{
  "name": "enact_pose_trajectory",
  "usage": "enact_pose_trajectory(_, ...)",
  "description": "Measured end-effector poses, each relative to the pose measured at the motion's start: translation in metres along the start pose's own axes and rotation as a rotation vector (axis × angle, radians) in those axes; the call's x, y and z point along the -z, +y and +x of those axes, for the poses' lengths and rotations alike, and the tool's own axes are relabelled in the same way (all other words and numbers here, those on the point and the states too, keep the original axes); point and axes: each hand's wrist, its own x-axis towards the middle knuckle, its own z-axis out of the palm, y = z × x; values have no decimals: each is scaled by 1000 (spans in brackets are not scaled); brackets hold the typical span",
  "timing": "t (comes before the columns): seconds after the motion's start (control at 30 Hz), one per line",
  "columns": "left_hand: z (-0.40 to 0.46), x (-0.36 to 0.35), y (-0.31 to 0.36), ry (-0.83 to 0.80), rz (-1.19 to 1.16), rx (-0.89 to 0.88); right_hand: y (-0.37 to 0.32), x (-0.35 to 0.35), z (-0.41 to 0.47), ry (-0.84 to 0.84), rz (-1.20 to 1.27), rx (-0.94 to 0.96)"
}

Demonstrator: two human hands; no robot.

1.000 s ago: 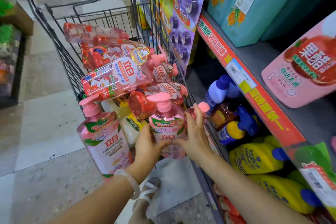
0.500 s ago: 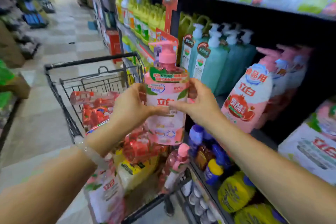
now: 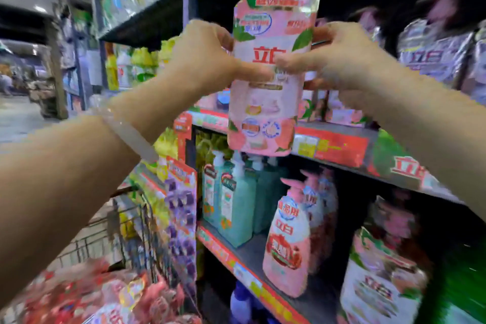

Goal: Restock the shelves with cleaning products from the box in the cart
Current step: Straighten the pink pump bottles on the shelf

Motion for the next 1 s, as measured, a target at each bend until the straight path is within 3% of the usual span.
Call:
enact_pose_trajectory(0.17, 57, -35, 41, -87, -75, -125, -24, 48, 22, 200, -71, 45)
enact_pose_trajectory(0.47, 86, -125, 33, -353, -266, -25, 28, 82, 55, 365, -168, -128)
enact_pose_trajectory(0.63, 87, -146, 18, -383, -370, 55, 62, 88, 78, 408, -284, -202)
enact_pose_trajectory(0.77, 87, -156, 3, -459, -455, 25, 73, 94, 73, 324, -318, -205)
enact_pose_trajectory(0.87, 82, -165, -16, -544, -332, 24, 90, 87, 57, 195, -383, -368)
enact_pose_trajectory(1.0, 82, -177, -29, -550, -358, 98, 99, 81, 51, 194, -403, -463)
